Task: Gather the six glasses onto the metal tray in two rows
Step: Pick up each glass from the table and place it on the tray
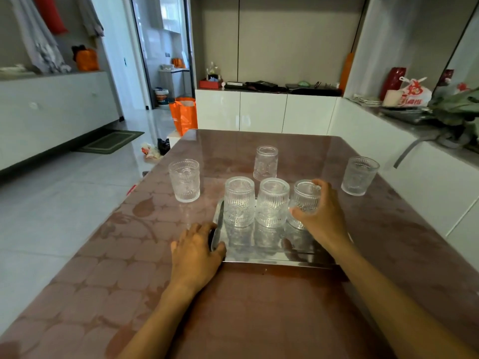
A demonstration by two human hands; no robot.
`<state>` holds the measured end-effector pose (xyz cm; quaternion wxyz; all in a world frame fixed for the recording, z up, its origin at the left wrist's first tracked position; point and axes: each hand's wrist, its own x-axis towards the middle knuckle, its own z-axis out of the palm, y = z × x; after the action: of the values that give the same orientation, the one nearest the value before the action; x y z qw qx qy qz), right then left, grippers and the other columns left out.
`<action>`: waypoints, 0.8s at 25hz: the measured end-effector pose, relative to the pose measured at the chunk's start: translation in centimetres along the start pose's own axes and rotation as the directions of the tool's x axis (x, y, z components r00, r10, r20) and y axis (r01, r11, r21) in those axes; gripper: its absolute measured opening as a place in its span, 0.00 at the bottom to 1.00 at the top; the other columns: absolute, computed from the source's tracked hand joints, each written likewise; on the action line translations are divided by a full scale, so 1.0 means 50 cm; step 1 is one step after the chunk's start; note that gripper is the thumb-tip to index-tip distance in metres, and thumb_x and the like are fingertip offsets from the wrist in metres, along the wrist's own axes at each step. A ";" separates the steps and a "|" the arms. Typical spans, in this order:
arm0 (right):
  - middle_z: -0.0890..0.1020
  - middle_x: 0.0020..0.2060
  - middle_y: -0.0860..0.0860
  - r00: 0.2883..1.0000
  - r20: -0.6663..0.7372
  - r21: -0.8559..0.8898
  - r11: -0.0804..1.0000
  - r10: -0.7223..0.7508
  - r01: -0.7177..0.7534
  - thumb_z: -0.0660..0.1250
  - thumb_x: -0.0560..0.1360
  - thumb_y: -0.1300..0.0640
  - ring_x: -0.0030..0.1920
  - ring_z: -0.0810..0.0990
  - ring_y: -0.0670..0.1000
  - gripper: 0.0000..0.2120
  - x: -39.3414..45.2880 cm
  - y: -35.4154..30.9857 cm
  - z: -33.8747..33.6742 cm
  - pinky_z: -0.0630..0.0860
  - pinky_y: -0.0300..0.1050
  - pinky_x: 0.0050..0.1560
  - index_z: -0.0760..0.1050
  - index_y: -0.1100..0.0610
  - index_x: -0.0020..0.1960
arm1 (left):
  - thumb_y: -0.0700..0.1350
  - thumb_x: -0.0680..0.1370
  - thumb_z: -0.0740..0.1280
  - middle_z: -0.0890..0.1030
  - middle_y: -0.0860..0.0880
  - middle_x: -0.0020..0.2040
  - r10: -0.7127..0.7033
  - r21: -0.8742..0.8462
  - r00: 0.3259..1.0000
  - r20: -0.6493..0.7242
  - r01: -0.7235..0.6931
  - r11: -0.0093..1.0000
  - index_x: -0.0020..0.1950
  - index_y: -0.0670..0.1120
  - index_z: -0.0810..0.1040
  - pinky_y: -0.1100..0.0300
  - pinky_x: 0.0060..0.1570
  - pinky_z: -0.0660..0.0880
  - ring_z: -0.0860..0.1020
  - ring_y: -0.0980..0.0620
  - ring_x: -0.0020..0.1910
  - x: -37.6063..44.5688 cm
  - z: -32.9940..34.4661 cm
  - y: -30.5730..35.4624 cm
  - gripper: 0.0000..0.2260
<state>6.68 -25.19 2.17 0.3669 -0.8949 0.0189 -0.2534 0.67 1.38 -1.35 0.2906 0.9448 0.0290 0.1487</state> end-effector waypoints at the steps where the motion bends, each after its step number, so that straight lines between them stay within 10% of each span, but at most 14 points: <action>1: 0.74 0.64 0.54 0.994 -0.093 0.002 0.998 -0.058 0.059 0.77 0.69 0.51 0.61 0.75 0.56 0.33 -0.019 -0.015 -0.006 0.75 0.49 0.60 0.66 0.53 0.69 | 0.52 0.72 0.71 0.81 0.50 0.53 -0.024 -0.096 0.999 0.030 0.027 0.995 0.61 0.53 0.78 0.47 0.56 0.73 0.79 0.47 0.52 0.002 -0.003 -0.002 0.18; 4: 0.75 0.59 0.49 0.902 -0.161 -0.013 0.914 -0.402 0.405 0.68 0.73 0.51 0.59 0.74 0.50 0.20 -0.125 -0.066 0.009 0.66 0.35 0.62 0.70 0.54 0.63 | 0.43 0.71 0.74 0.82 0.46 0.49 -0.221 -0.489 0.974 0.058 0.220 0.844 0.53 0.47 0.79 0.53 0.46 0.78 0.79 0.51 0.41 0.063 -0.029 -0.020 0.13; 7: 0.78 0.55 0.48 0.818 0.046 -0.049 0.816 -0.574 0.576 0.65 0.73 0.53 0.54 0.76 0.50 0.12 -0.217 -0.084 0.047 0.71 0.44 0.55 0.75 0.53 0.56 | 0.41 0.69 0.76 0.79 0.42 0.56 -0.430 -0.556 0.902 -0.049 0.333 0.761 0.62 0.45 0.74 0.50 0.53 0.78 0.79 0.45 0.49 0.172 -0.053 -0.060 0.24; 10: 0.81 0.49 0.49 0.820 0.062 -0.075 0.817 -0.569 0.572 0.67 0.72 0.56 0.49 0.78 0.53 0.07 -0.229 -0.077 0.059 0.72 0.47 0.50 0.79 0.54 0.49 | 0.41 0.66 0.79 0.76 0.41 0.67 -0.506 -0.518 0.862 -0.021 0.423 0.743 0.72 0.45 0.65 0.42 0.66 0.71 0.75 0.40 0.64 0.244 -0.041 -0.098 0.38; 20: 0.80 0.44 0.46 0.875 0.018 -0.048 0.873 -0.484 0.485 0.64 0.71 0.55 0.46 0.76 0.51 0.04 -0.203 -0.069 0.051 0.72 0.48 0.46 0.77 0.53 0.43 | 0.43 0.60 0.83 0.81 0.41 0.59 -0.334 -0.571 0.941 0.056 0.304 0.762 0.61 0.43 0.74 0.44 0.59 0.77 0.79 0.42 0.55 0.310 -0.066 -0.093 0.33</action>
<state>-1.47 -18.76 -1.51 0.2688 -0.8809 -0.2003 -0.3343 14.61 9.21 2.71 0.5807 0.7908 0.1504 0.1219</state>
